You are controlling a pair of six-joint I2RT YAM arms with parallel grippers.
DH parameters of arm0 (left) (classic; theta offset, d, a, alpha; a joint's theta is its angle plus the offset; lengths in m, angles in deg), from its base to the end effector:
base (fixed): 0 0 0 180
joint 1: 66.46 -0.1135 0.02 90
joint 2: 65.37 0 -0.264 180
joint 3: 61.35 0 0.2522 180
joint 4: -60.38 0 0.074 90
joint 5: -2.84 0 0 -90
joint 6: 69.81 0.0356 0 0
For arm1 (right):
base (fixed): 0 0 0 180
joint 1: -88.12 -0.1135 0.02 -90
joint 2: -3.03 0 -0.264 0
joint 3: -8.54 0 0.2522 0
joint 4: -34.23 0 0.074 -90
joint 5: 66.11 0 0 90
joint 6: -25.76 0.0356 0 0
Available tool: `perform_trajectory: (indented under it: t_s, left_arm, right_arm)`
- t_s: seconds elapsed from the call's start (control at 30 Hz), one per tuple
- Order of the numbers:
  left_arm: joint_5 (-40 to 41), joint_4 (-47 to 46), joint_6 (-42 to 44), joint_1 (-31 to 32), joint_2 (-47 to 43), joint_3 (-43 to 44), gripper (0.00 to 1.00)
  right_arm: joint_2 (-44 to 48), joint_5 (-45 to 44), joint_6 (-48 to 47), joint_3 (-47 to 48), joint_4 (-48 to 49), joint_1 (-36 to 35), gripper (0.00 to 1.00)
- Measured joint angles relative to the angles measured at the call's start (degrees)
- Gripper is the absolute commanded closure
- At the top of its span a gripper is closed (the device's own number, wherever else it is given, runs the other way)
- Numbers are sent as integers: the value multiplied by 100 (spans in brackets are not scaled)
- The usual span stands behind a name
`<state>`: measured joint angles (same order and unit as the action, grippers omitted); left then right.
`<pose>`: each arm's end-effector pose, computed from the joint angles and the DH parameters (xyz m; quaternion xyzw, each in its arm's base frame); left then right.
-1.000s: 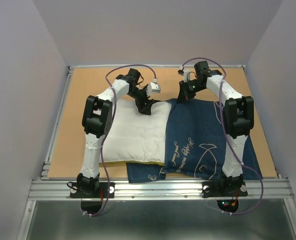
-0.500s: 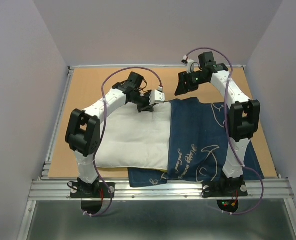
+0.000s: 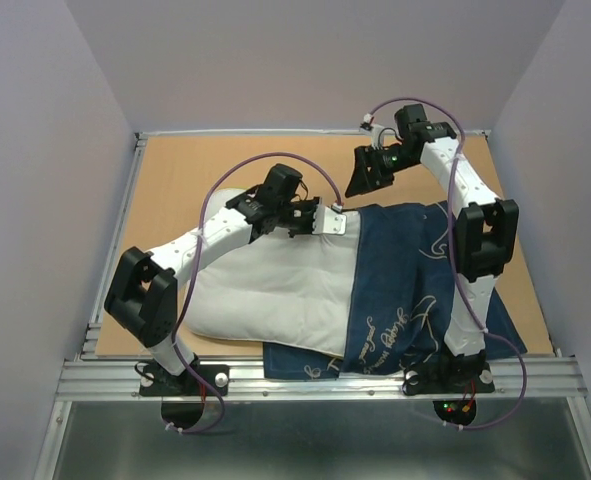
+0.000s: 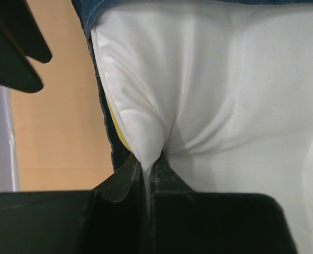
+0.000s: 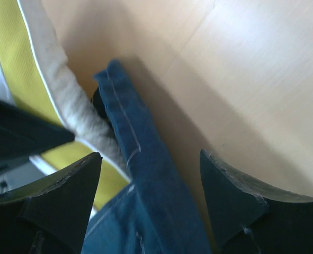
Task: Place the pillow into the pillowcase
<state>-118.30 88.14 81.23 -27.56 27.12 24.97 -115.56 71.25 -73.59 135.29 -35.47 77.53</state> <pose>0.2755 -0.2460 0.2918 0.7322 0.4503 -0.1456 0.4898 0.4304 0.1071 0.2948 -0.2509 0.8572 0.3917 0.2209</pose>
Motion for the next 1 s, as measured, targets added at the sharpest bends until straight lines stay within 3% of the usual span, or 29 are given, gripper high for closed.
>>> perform_trajectory:
  t_s: [0.17,0.27,0.3,0.47,0.8,1.0]
  left_arm:
    - [140,-74,2,11,-22,-9,100]
    - [184,-96,26,48,-90,-11,100]
    - [203,-92,39,70,-120,-13,100]
    - [319,-70,103,160,-275,-70,100]
    - [516,-181,173,162,-431,-81,100]
    - [686,-214,103,214,-356,138,100]
  right_arm:
    - [-92,42,-623,0,-909,-59,23]
    - [-203,44,-855,-4,-1228,-186,37]
    - [-234,50,-874,-4,-1259,-221,57]
    - [-382,378,-907,57,-1486,-398,99]
    - [-260,671,-184,398,-975,-505,99]
    - [-232,533,435,769,-387,-966,99]
